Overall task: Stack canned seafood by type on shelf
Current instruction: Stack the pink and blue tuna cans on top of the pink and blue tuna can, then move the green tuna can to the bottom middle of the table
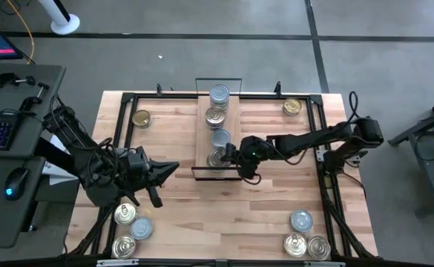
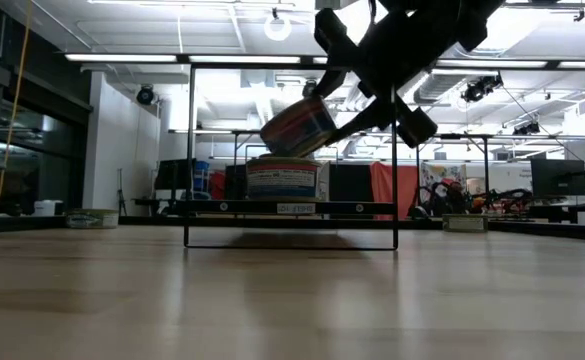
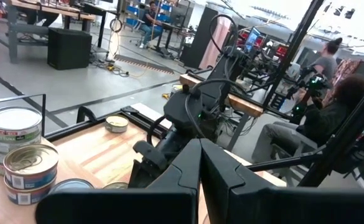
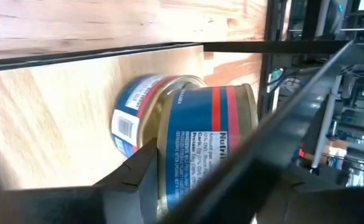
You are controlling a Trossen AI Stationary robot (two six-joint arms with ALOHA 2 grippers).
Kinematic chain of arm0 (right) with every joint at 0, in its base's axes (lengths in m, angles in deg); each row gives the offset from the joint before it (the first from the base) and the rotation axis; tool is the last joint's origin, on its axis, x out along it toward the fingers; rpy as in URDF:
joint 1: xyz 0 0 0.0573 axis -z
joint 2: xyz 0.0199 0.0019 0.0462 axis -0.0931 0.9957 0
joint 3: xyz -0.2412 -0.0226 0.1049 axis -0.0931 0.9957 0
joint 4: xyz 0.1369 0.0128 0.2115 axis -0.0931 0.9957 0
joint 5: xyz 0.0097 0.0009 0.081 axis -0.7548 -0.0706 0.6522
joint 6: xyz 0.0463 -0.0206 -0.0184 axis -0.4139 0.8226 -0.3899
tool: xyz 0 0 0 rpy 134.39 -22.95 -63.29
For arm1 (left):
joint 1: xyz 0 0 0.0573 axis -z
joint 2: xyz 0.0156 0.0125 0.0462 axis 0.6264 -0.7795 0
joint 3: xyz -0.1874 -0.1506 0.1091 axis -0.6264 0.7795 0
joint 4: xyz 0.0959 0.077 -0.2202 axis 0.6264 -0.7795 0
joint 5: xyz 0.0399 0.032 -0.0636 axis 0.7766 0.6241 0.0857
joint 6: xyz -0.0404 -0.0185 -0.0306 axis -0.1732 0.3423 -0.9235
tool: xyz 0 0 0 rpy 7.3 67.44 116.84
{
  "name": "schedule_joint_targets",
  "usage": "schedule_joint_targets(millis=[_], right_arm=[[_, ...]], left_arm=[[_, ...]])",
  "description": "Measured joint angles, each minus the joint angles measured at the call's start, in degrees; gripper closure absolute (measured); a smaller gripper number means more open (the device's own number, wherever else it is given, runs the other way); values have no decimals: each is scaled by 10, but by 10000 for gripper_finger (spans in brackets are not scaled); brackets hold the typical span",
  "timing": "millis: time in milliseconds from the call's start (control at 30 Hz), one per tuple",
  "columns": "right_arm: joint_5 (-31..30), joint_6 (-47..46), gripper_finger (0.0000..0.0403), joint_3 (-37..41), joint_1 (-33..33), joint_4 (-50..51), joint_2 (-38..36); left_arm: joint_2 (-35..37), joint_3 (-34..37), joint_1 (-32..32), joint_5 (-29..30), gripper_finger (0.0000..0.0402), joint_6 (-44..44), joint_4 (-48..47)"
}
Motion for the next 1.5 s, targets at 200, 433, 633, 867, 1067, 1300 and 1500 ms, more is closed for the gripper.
schedule_joint_targets(millis=[200, 433, 633, 867, 1067, 1300, 1500], right_arm=[[19, -12, 176, -1, 0, -10, 11], [24, -63, 99, -1, 0, -12, 12], [-7, -69, 95, -1, 0, -14, 11], [-64, -96, 94, -1, 8, 54, -20], [-79, -183, 94, -1, 34, 163, -58], [-119, -385, 94, -1, 68, 331, -85], [-110, -599, 98, 0, 89, 487, -101]], left_arm=[[0, 0, 0, 0, 401, 0, 0], [0, 0, 0, -1, 401, 0, -1], [0, 0, 0, -1, 402, 4, -1], [10, 0, 0, -4, 402, 4, 0], [29, 0, 0, -4, 401, 25, 0], [48, 0, -17, -3, 401, 76, -1], [48, 0, -68, -24, 401, 132, -7]])
